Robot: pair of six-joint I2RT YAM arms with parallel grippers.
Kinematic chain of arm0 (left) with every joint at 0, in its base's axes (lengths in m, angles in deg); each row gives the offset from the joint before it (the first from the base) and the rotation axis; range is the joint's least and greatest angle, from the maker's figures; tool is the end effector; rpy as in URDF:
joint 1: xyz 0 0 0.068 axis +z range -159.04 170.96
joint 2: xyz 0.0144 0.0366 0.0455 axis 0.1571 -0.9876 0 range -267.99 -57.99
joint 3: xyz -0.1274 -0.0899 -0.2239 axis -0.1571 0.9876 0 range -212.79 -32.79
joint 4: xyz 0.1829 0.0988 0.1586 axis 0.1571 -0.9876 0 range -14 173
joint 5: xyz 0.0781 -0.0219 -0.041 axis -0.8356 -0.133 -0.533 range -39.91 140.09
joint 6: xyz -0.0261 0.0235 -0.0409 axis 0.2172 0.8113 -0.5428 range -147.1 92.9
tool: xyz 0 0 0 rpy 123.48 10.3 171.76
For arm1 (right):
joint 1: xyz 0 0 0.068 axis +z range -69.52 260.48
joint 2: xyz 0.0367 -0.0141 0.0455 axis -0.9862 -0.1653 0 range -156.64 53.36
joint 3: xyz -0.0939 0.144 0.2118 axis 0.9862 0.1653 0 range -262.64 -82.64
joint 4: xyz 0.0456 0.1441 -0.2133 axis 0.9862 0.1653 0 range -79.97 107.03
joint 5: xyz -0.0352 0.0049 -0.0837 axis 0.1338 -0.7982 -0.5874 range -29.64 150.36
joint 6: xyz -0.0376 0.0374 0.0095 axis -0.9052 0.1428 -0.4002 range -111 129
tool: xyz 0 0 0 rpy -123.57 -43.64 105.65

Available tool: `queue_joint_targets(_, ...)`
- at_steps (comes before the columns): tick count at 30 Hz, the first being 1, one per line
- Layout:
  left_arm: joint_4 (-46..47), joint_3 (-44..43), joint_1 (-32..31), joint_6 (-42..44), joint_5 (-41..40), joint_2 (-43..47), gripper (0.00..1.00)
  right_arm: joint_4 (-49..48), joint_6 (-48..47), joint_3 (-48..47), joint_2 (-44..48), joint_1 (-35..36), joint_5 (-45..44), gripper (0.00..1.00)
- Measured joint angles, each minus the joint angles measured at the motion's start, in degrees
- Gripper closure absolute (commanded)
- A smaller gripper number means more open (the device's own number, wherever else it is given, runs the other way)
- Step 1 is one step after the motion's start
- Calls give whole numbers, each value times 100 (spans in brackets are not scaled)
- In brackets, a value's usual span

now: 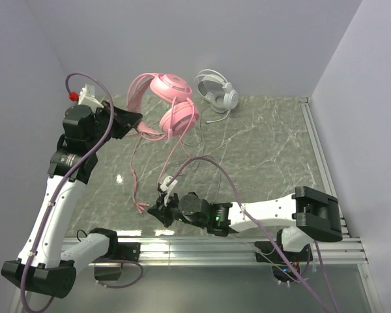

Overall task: Wrap the headphones
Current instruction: Wrap the headphone cable with the right arm

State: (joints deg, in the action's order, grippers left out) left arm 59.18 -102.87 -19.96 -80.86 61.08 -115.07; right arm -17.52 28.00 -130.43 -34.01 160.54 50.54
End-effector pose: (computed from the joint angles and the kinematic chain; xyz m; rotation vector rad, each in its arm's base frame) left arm 0.2036 -0.0461 0.4283 -0.5409 1.7834 -0.9730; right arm 0.0650 0.3354 0.2446 -0.8549 1.7114 1.0685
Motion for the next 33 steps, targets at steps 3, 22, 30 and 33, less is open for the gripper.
queue_joint_targets(3,-175,-179,-46,-46,595,-81,100,4,68,4,-120,-85,70,100)
queue_joint_targets(22,-850,713,-334,1228,3786,289,100,-219,715,704,-50,-1926,1681,100)
queue_joint_targets(30,-1180,852,-708,2094,3552,498,100,-31,739,704,4,-2708,1982,100)
queue_joint_targets(33,-1360,852,-1005,2472,3023,540,100,210,734,697,136,-3008,2026,100)
